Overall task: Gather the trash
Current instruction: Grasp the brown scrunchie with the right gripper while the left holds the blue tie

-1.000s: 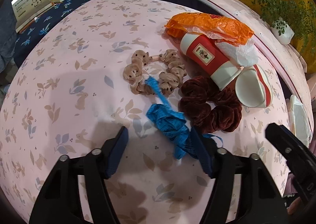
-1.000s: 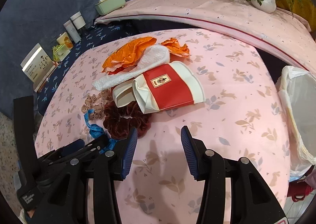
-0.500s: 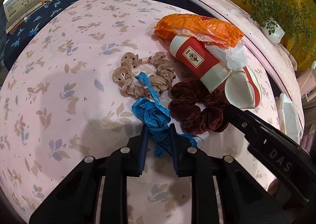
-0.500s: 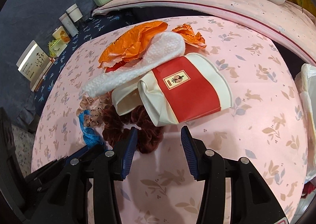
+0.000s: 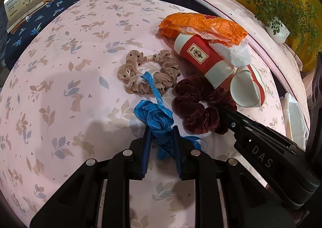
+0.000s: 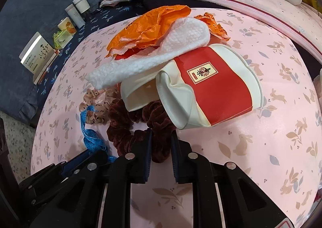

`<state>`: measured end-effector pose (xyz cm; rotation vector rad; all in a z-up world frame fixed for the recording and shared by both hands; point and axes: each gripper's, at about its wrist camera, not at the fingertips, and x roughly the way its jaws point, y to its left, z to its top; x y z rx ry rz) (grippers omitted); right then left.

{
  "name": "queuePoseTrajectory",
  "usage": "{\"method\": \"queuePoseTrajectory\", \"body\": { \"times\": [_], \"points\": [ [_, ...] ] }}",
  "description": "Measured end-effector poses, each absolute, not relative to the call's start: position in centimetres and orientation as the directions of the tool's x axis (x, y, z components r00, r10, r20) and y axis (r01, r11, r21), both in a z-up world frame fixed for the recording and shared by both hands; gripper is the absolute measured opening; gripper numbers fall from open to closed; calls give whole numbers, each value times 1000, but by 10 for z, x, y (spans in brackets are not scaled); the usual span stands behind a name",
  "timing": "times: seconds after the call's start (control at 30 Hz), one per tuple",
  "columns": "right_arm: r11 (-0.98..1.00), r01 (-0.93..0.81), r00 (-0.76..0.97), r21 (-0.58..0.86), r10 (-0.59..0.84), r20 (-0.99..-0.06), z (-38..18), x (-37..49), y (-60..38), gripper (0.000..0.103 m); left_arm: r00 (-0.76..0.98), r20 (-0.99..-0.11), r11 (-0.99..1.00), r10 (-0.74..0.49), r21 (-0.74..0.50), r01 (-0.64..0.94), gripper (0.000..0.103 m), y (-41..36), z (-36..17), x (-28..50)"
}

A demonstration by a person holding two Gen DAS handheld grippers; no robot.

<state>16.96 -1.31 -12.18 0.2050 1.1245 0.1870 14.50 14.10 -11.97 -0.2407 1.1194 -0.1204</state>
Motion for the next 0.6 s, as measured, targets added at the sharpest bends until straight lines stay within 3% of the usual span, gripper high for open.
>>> {"method": "queuePoseTrajectory", "body": {
  "times": [0.3, 0.6],
  "points": [
    [957, -44, 454, 286, 274, -848, -104, 144, -31, 13, 442, -870, 971, -219, -241, 8, 20, 126, -108, 134],
    [956, -53, 566, 290, 268, -780, -50, 125, -59, 13, 486, -838, 967, -249, -242, 79, 20, 99, -74, 125]
  ]
}}
